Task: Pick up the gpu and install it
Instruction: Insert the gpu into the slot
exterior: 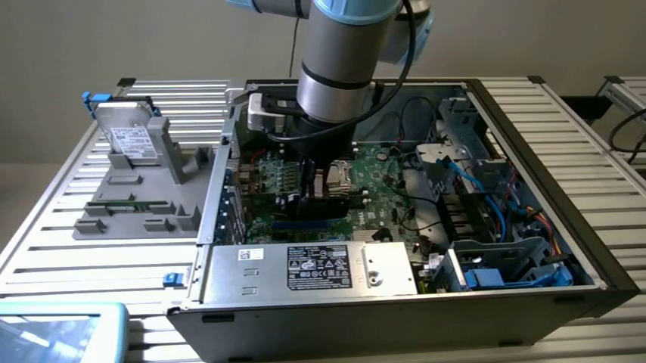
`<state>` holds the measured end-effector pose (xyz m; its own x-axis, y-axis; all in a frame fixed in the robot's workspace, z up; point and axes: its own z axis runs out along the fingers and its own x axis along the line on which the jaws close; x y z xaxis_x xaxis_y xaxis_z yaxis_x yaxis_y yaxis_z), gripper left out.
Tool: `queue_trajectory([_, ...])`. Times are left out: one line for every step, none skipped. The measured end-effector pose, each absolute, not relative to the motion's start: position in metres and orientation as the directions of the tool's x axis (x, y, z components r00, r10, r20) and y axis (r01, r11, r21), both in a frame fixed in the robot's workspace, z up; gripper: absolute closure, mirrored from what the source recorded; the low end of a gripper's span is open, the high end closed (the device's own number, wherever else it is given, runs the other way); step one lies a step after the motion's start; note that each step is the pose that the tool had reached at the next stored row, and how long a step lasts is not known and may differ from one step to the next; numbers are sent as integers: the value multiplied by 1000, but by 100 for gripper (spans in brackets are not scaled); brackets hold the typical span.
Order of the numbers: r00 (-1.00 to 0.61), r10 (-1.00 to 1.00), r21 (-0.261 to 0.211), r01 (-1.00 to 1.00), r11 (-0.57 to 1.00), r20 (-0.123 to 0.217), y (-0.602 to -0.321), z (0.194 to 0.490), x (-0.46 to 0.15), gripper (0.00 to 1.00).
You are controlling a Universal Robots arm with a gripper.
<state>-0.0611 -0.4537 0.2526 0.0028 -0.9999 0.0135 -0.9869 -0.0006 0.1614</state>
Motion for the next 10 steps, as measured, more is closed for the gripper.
queue_trajectory([3, -1000, 161, -987, -1, 14, -454, 253, -61, 71])
queue_trajectory([3, -1000, 161, -987, -1, 13, -454, 253, -61, 71])
queue_trajectory([3, -1000, 161, -987, -1, 13, -454, 252, -61, 71])
queue_trajectory([3, -1000, 161, -987, -1, 13, -454, 252, -61, 71])
queue_trajectory([3, -1000, 161, -987, -1, 13, -454, 252, -61, 71])
queue_trajectory([3, -1000, 161, -987, -1, 13, -454, 252, -61, 71])
queue_trajectory([3, -1000, 161, -987, 0, 13, -454, 252, -62, 71])
queue_trajectory([3, -1000, 161, -987, -1, 13, -454, 252, -62, 71])
queue_trajectory([3, -1000, 161, -987, -1, 13, -454, 252, -62, 71])
queue_trajectory([3, -1000, 161, -987, -1, 13, -454, 252, -62, 71])
